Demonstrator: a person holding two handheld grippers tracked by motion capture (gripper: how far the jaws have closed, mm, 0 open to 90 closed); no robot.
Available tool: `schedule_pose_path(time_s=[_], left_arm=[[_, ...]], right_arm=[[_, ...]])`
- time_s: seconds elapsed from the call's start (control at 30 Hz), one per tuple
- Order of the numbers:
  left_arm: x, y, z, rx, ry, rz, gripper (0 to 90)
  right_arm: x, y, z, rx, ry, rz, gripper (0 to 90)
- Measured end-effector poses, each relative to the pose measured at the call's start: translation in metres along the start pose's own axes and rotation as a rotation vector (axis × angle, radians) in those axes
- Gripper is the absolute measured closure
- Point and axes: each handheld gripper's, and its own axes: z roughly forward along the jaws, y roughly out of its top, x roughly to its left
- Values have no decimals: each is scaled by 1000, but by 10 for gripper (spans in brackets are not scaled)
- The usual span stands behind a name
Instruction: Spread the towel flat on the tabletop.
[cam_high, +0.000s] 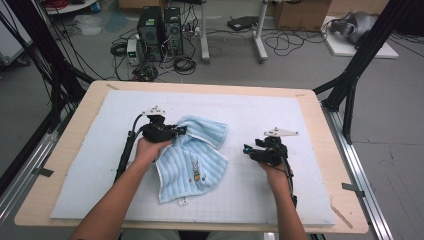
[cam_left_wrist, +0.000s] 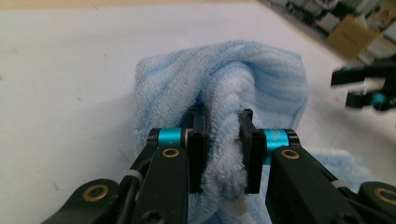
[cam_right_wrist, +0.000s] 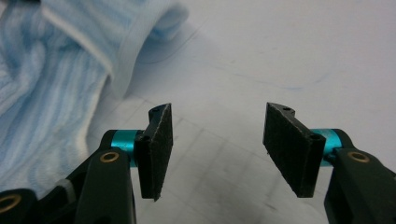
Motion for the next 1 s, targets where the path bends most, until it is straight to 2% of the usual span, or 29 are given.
schedule_pose_path(time_s=[0.13,0.17,0.23,0.27,0.3,0.33,0.4,0.43,0.5,0.53,0.6,0.63,0.67,0.7,0.73,0.87,0.93,1.0], left_arm=[[6,1,-9,-97,-42,-69,769],[8,0,-11,-112,-56,-83,769],[12,-1,-13,-116,-53,-103,769],[14,-2,-15,-122,-50,-116,769],[16,-3,-16,-128,-50,-127,769],[17,-5,-18,-131,-37,-129,769],[21,-7,-21,-134,-33,-137,769],[22,-7,-23,-125,-26,-132,769],[24,-8,-25,-127,-19,-134,766],[25,-9,-26,-132,-18,-142,766],[28,-11,-28,-131,-15,-162,754],[29,-12,-29,-130,-13,-168,748],[29,-13,-29,-129,-9,-166,748],[31,-14,-31,-126,-1,-167,749],[32,-15,-33,-129,0,-171,751],[34,-18,-38,-126,17,-172,796],[36,-20,-41,-118,43,-162,814],[38,-22,-43,-110,62,-161,816]], right_arm=[[10,1,8,14,25,-20,422],[16,3,14,18,52,-35,422],[23,3,19,28,88,-47,421],[23,3,19,28,88,-47,421],[31,4,25,33,133,-55,420],[35,5,28,34,155,-67,421],[41,6,30,41,172,-82,422],[50,7,36,58,202,-112,440],[58,6,42,91,226,-149,514],[58,6,42,91,226,-149,514],[62,3,48,141,251,-181,656],[64,2,47,141,224,-198,743],[63,3,46,144,235,-194,834],[62,3,45,143,233,-189,869],[61,3,42,154,208,-196,872],[54,0,29,150,174,-199,877],[48,-5,17,138,155,-198,878],[45,-8,12,134,150,-190,878]])
